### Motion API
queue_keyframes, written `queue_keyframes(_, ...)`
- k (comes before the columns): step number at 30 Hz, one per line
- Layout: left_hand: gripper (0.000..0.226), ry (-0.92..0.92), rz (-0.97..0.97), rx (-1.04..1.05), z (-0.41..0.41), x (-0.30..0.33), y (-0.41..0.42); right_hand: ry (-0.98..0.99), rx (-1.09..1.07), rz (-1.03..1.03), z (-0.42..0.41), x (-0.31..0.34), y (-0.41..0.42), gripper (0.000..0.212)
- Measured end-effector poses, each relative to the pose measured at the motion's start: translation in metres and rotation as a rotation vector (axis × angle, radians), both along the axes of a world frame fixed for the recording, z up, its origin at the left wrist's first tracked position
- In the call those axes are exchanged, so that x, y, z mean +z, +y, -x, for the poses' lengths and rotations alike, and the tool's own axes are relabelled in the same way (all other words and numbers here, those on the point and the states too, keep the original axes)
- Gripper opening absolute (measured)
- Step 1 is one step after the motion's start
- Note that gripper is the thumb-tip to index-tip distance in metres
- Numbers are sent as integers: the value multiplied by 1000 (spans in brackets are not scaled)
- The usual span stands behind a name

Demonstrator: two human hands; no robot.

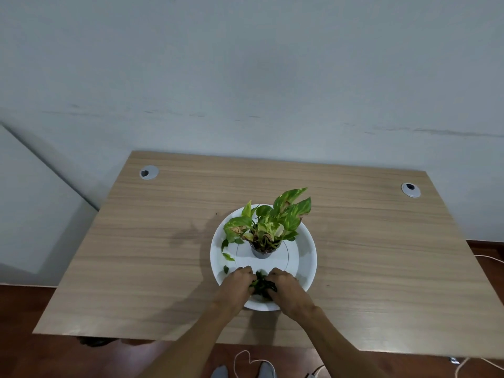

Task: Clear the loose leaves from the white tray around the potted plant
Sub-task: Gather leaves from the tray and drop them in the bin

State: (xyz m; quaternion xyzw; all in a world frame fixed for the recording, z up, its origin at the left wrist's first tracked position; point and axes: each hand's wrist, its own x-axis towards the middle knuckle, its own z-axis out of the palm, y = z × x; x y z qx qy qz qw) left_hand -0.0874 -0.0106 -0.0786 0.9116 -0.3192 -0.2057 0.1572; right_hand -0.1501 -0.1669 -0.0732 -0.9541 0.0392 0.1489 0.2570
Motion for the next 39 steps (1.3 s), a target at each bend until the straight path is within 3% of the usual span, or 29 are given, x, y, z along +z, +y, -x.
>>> queue_keyframes(8,14,36,54,37,-12,16,0,35,-50,-55,-12,13,-10,8)
queue_keyframes(15,13,5,111,53,-23,43,9,47,-87,-75,-15,38,-26,13)
queue_keyframes(20,16,19,190,99,-35,68,16,-11,-99,-85,-17,67,-29,31)
queue_keyframes(27,10,84,252,114,-39,84,23,-58,-142,-92,-16,92,-24,9)
queue_keyframes(32,13,129,325,169,-35,82,26,-67,-276,-127,-3,94,-16,30)
queue_keyframes(37,36,174,384,230,-27,89,29,-69,-364,-166,11,91,-16,21)
queue_keyframes(39,35,202,406,257,-27,93,26,-105,-404,-221,12,107,-13,34)
